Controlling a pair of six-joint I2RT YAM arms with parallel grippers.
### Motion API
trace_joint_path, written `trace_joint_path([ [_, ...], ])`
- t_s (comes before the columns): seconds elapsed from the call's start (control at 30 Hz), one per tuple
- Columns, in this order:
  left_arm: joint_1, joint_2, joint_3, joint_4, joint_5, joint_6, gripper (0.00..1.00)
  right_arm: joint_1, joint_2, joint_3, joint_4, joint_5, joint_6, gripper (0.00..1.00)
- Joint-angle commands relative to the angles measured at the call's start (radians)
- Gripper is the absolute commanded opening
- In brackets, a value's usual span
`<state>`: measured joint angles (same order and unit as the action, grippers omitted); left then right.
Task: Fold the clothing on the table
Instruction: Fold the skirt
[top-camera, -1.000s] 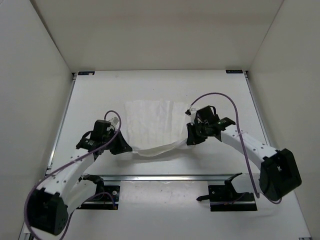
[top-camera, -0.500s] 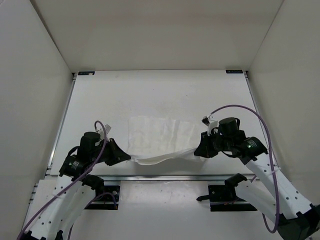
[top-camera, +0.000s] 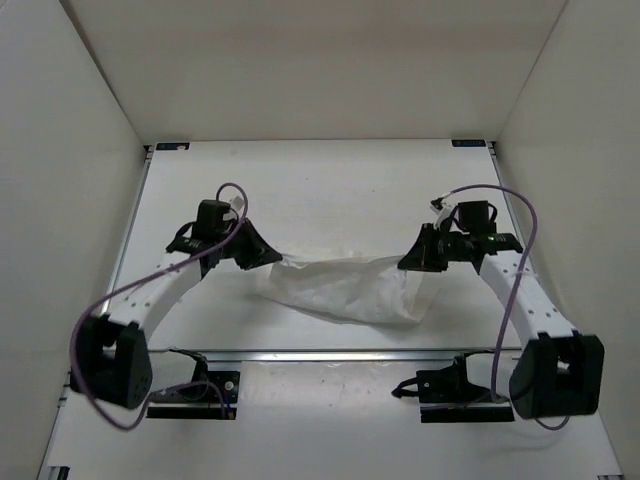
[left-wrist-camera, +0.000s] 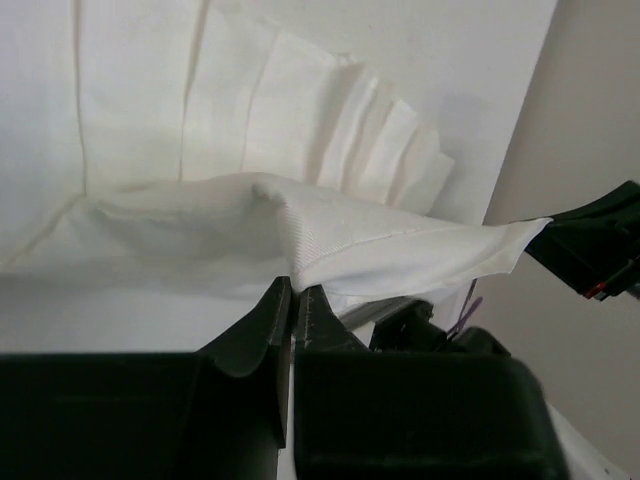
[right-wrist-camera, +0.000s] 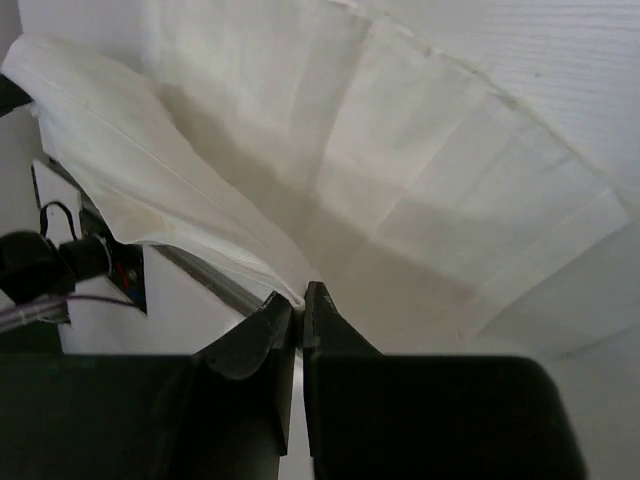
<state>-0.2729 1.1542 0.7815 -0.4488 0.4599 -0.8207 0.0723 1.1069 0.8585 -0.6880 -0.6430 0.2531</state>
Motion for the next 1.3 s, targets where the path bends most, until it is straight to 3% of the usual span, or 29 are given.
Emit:
trace_joint_path([
  [0.0, 0.066, 0.160, 0.125, 0.170, -0.150, 0.020, 0.00, -0.048, 0.109, -0.010, 0.187, 0.120, 0.055, 0.00],
  [0.07, 0.057, 0.339, 0.232, 0.171, -0.156, 0.049, 0.00, -0.046, 0.209, 0.026, 0.225, 0.152, 0.084, 0.00],
  [0.17, 0.051, 0.531, 0.402, 0.136, -0.135, 0.075, 0.14, -0.037, 0.370, 0.128, 0.209, 0.206, 0.113, 0.00],
  [0.2, 0.051, 0.553, 0.447, 0.127, -0.132, 0.084, 0.25, -0.039, 0.425, 0.161, 0.203, 0.235, 0.126, 0.00],
  [0.23, 0.061, 0.590, 0.458, 0.130, -0.126, 0.080, 0.42, -0.034, 0.465, 0.178, 0.199, 0.258, 0.127, 0.02],
  [0.27, 0.067, 0.602, 0.460, 0.146, -0.098, 0.066, 0.64, -0.026, 0.491, 0.213, 0.197, 0.281, 0.121, 0.23],
  [0.4, 0.118, 0.523, 0.369, 0.242, -0.033, 0.043, 0.66, -0.003, 0.485, 0.299, 0.125, 0.371, 0.118, 0.41],
  [0.53, 0.107, 0.424, 0.265, 0.242, -0.082, 0.103, 0.67, -0.005, 0.345, 0.226, 0.110, 0.376, 0.135, 0.37],
  [0.6, 0.087, 0.418, 0.222, 0.286, -0.063, 0.111, 0.65, -0.008, 0.273, 0.154, 0.146, 0.314, 0.143, 0.27],
  [0.67, 0.071, 0.446, 0.187, 0.402, -0.026, 0.097, 0.63, -0.005, 0.261, 0.090, 0.208, 0.252, 0.127, 0.37],
  [0.8, 0.006, 0.574, 0.238, 0.518, 0.052, 0.063, 0.58, 0.041, 0.309, 0.099, 0.190, 0.200, 0.121, 0.45],
  [0.93, -0.046, 0.683, 0.266, 0.617, 0.080, -0.007, 0.53, 0.076, 0.307, 0.067, 0.189, 0.169, 0.146, 0.47],
  [1.03, -0.072, 0.762, 0.282, 0.668, 0.114, -0.044, 0.39, 0.092, 0.307, 0.004, 0.205, 0.126, 0.179, 0.45],
  [1.1, -0.084, 0.808, 0.289, 0.674, 0.131, -0.052, 0.31, 0.096, 0.283, -0.050, 0.199, 0.115, 0.193, 0.34],
  [1.13, -0.088, 0.815, 0.289, 0.673, 0.128, -0.061, 0.26, 0.103, 0.265, -0.079, 0.188, 0.105, 0.201, 0.21],
  [1.2, -0.091, 0.829, 0.274, 0.673, 0.114, -0.063, 0.15, 0.101, 0.225, -0.127, 0.186, 0.092, 0.218, 0.04],
  [1.27, -0.092, 0.834, 0.269, 0.664, 0.083, -0.058, 0.00, 0.095, 0.167, -0.173, 0.176, 0.085, 0.236, 0.03],
])
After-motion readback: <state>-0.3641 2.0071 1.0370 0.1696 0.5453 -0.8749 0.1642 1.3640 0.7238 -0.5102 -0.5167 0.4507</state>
